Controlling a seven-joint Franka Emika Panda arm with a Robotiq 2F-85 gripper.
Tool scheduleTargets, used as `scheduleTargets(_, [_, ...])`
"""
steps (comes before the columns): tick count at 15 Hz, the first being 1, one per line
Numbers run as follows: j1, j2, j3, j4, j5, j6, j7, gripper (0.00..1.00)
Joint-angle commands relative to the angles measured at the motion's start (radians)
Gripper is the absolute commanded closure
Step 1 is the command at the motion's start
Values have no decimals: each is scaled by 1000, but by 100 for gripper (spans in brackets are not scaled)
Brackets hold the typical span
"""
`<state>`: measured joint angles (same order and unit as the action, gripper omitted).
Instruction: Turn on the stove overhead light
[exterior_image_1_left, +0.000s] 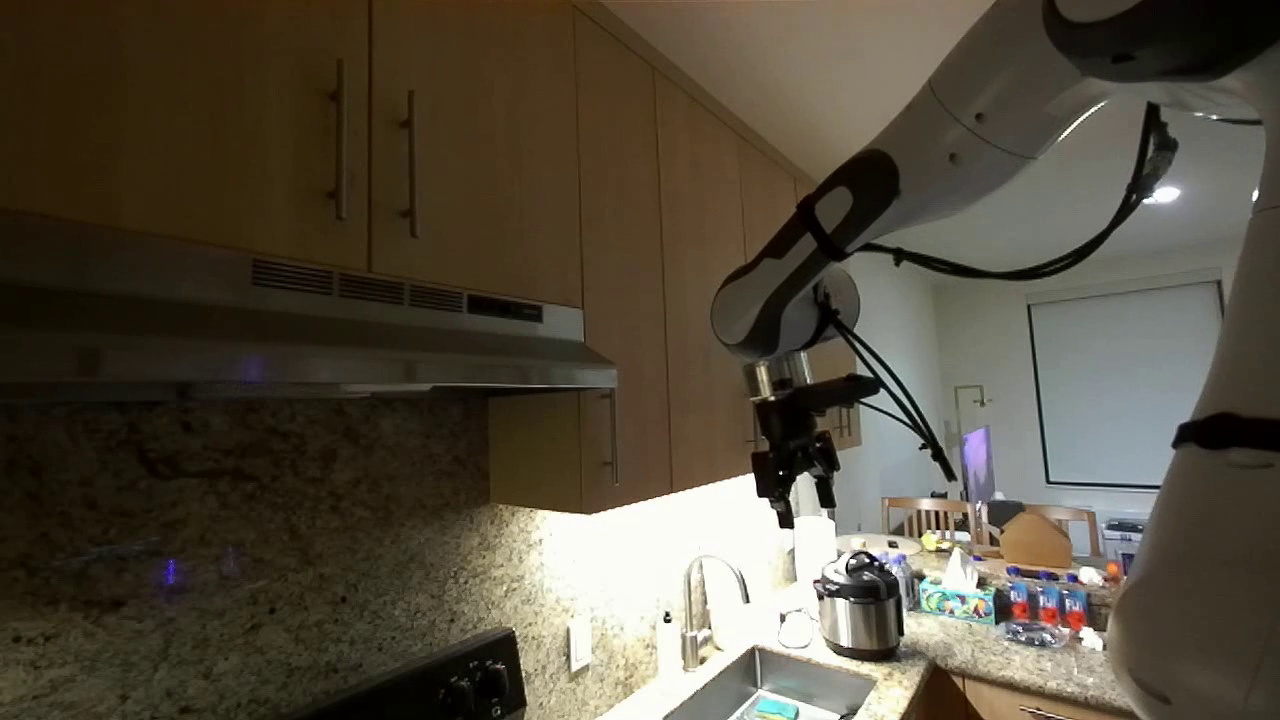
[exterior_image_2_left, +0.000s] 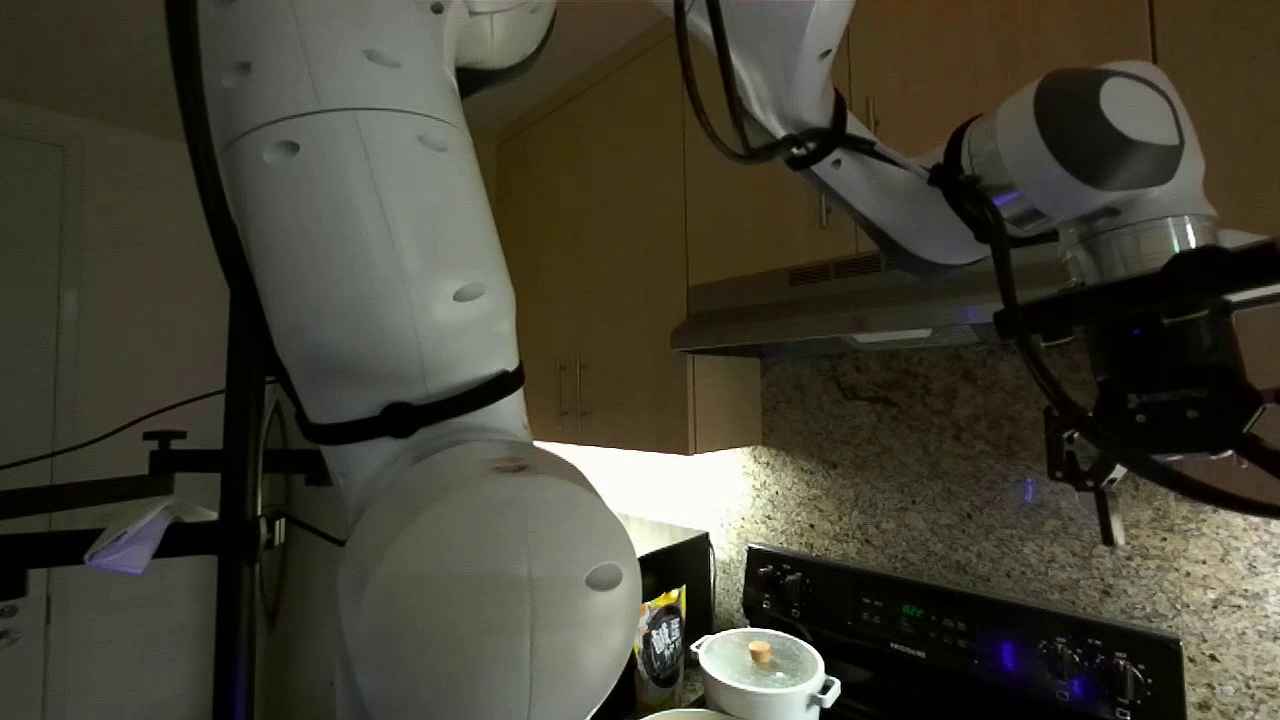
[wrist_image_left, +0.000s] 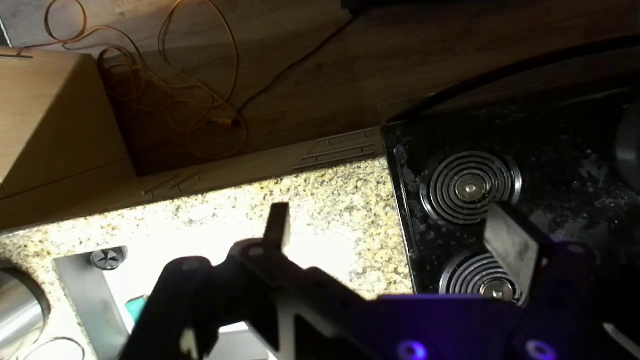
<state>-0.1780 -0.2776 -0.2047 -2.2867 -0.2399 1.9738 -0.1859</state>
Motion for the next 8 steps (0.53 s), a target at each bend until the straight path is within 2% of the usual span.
scheduleTargets(1, [6,-91,-3,-23,22,2,-42,0])
scheduleTargets(6, [20,-173,-12,-36,28,18,-75,0])
scheduleTargets(8, [23,-208,-20,-51,25,57,-92,0])
